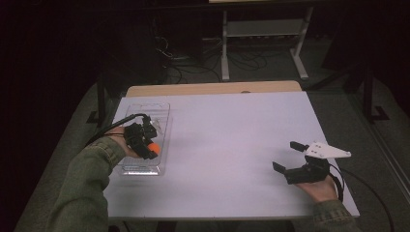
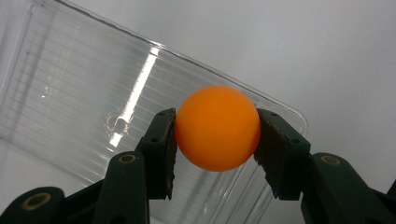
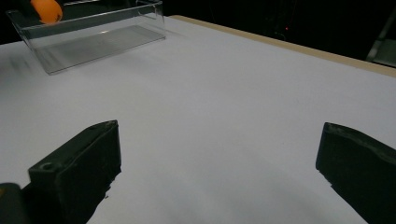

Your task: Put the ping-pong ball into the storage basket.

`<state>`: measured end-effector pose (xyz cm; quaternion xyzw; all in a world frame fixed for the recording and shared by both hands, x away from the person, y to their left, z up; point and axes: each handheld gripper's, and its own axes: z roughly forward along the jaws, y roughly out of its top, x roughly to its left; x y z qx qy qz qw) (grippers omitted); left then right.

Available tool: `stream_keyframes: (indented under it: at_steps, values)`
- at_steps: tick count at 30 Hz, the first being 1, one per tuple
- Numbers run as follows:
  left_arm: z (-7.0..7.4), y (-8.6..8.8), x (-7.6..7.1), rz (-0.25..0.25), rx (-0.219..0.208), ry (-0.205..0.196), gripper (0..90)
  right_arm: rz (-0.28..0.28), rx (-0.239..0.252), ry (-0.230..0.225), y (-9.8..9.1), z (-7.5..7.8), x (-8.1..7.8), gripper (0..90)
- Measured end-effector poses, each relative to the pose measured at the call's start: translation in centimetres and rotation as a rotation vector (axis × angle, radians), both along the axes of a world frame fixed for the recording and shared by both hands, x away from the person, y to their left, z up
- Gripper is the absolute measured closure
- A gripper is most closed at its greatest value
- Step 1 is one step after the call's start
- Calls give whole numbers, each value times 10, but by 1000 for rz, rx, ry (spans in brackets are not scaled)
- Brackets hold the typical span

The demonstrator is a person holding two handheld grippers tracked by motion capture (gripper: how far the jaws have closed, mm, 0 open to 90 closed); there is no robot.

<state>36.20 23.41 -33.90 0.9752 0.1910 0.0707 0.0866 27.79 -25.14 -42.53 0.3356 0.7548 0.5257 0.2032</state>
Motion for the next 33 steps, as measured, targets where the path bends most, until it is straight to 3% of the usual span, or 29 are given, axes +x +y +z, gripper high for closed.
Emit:
stream_keyframes:
  at_steps: [33]
  values:
    - [-34,-1,6,0,23,38,507,2,-4,-2,1,0,1,0]
